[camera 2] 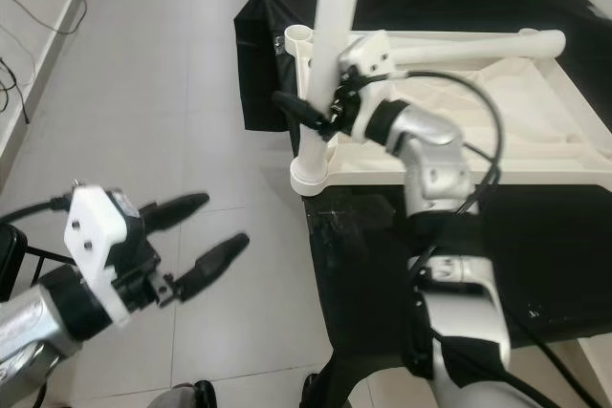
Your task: Building children table
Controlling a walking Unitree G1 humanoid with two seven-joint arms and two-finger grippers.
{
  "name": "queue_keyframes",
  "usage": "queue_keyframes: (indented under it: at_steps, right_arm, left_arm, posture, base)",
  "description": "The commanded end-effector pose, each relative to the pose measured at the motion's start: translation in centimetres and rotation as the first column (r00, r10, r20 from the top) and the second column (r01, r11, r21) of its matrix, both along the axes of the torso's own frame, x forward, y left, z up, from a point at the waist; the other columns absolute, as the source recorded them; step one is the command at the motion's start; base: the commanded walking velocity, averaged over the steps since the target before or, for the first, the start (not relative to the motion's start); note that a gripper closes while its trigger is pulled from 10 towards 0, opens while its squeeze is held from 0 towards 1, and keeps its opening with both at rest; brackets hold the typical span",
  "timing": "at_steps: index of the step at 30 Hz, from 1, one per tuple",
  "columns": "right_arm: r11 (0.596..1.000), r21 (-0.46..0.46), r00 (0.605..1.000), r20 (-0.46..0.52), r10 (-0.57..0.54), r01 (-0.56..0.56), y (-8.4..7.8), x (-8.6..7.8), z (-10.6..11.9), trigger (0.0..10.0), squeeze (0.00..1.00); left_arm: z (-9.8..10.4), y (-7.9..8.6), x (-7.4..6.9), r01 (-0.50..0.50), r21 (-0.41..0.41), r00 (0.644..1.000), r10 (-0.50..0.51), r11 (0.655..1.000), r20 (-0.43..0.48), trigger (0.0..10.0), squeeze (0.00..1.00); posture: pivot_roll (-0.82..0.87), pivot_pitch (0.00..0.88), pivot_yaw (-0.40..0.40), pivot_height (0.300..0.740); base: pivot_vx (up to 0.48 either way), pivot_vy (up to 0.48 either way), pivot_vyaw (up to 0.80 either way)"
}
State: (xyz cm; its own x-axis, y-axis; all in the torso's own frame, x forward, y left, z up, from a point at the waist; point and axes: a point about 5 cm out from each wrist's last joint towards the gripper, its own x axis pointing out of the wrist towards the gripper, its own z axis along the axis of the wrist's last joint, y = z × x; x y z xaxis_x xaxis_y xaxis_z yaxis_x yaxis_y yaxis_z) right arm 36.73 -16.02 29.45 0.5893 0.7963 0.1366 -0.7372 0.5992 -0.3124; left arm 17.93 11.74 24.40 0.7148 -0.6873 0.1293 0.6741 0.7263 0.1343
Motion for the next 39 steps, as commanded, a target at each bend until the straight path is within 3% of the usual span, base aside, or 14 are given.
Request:
queue_keyframes:
  at_steps: [1,6,12,13,23,30,31,32,33,35,36,37,38,39]
  right_arm:
    - [0.996,-0.027,0.996,-0.013,0.084,-0.084,0.5,0.1,0.0,10.0,0.0]
    - [0.965,-0.069,0.966,-0.072,0.248,-0.253,0.5,0.6,0.3,10.0,0.0]
    - [0.952,-0.072,0.952,-0.096,0.29,-0.298,0.4,0.8,0.3,10.0,0.0]
    - [0.951,-0.061,0.95,-0.097,0.298,-0.305,0.3,1.0,0.4,0.0,0.0]
    - [0.953,-0.055,0.95,-0.124,0.288,-0.297,-0.9,1.3,-0.1,0.0,0.0]
    - [0.99,-0.125,0.986,-0.141,-0.085,0.067,-5.1,1.8,-1.9,0.0,0.0]
    - [0.962,-0.148,0.951,-0.174,-0.256,0.231,-7.2,1.2,-3.3,0.0,0.0]
    - [0.9,-0.145,0.872,-0.225,-0.436,0.412,-8.9,0.3,-4.8,0.0,0.0]
    - [0.9,-0.145,0.872,-0.225,-0.436,0.412,-8.9,0.3,-4.8,0.0,0.0]
    - [0.687,-0.071,0.658,-0.23,-0.717,0.723,-11.3,-2.2,-6.4,0.0,0.0]
    - [0.687,-0.071,0.658,-0.23,-0.717,0.723,-11.3,-2.2,-6.4,0.0,0.0]
    - [0.564,-0.021,0.535,-0.29,-0.794,0.826,-11.5,-3.9,-7.6,0.0,0.0]
    - [0.564,-0.021,0.535,-0.29,-0.794,0.826,-11.5,-3.9,-7.6,0.0,0.0]
    - [0.493,-0.009,0.465,-0.318,-0.826,0.87,-10.5,-5.5,-8.9,0.0,0.0]
  left_arm:
    - [-0.3,0.1,-0.7,-0.007,0.028,1.0,0.007,1.0,-0.016,10.0,0.0]
    - [-0.6,0.2,-1.2,-0.02,0.036,0.999,0.021,0.999,-0.031,10.0,0.0]
    - [-0.6,0.2,-1.3,-0.018,0.038,0.999,0.019,0.999,-0.029,10.0,0.0]
    - [-0.6,0.2,-1.3,-0.017,0.035,0.999,0.018,0.999,-0.028,10.0,0.0]
    - [-0.4,0.3,-1.2,-0.02,0.029,1.0,0.021,0.999,-0.019,10.0,0.0]
    - [-0.3,0.2,-1.1,-0.025,0.025,1.0,0.026,0.999,-0.008,10.0,0.0]
    - [-0.3,0.2,-1.1,-0.026,0.023,1.0,0.026,0.999,-0.009,10.0,0.0]
    - [-0.3,0.2,-1.1,-0.024,0.021,1.0,0.025,0.999,-0.01,10.0,0.0]
    - [-0.3,0.2,-1.1,-0.024,0.021,1.0,0.025,0.999,-0.01,10.0,0.0]
    - [-0.4,0.2,-1.0,-0.018,0.019,1.0,0.018,1.0,-0.014,10.0,0.0]
    - [-0.4,0.2,-1.0,-0.018,0.019,1.0,0.018,1.0,-0.014,10.0,0.0]
    - [-0.4,0.2,-0.9,-0.009,0.017,1.0,0.01,1.0,-0.015,10.0,0.0]
    - [-0.4,0.2,-0.9,-0.009,0.017,1.0,0.01,1.0,-0.015,10.0,0.0]
    - [-0.5,0.0,-0.7,0.003,0.017,1.0,-0.003,1.0,-0.014,10.0,0.0]
  posture:
    - [0.19,0.255,-0.046,0.74]
    - [0.2,0.276,-0.05,0.74]
    - [0.19,0.279,-0.05,0.74]
    - [0.19,0.285,-0.049,0.74]
    - [0.18,0.278,-0.048,0.74]
    - [0.15,0.266,-0.063,0.74]
    - [0.15,0.267,-0.064,0.74]
    - [0.14,0.268,-0.058,0.74]
    - [0.14,0.268,-0.058,0.74]
    - [0.12,0.266,-0.051,0.74]
    - [0.12,0.266,-0.051,0.74]
    - [0.11,0.264,-0.045,0.74]
    - [0.11,0.264,-0.045,0.74]
    - [0.1,0.26,-0.039,0.74]
  base:
    - [0.0,0.0,0.0]
    - [0.0,0.0,0.0]
    - [0.0,0.0,0.0]
    - [0.0,0.0,0.0]
    - [0.0,0.0,0.0]
    - [0.0,0.0,0.0]
    - [0.0,0.0,0.0]
    - [0.0,0.0,0.0]
    - [0.0,0.0,0.0]
    - [0.0,0.0,0.0]
    - [0.0,0.0,0.0]
    - [0.0,0.0,0.0]
    - [0.0,0.0,0.0]
    - [0.0,0.0,0.0]
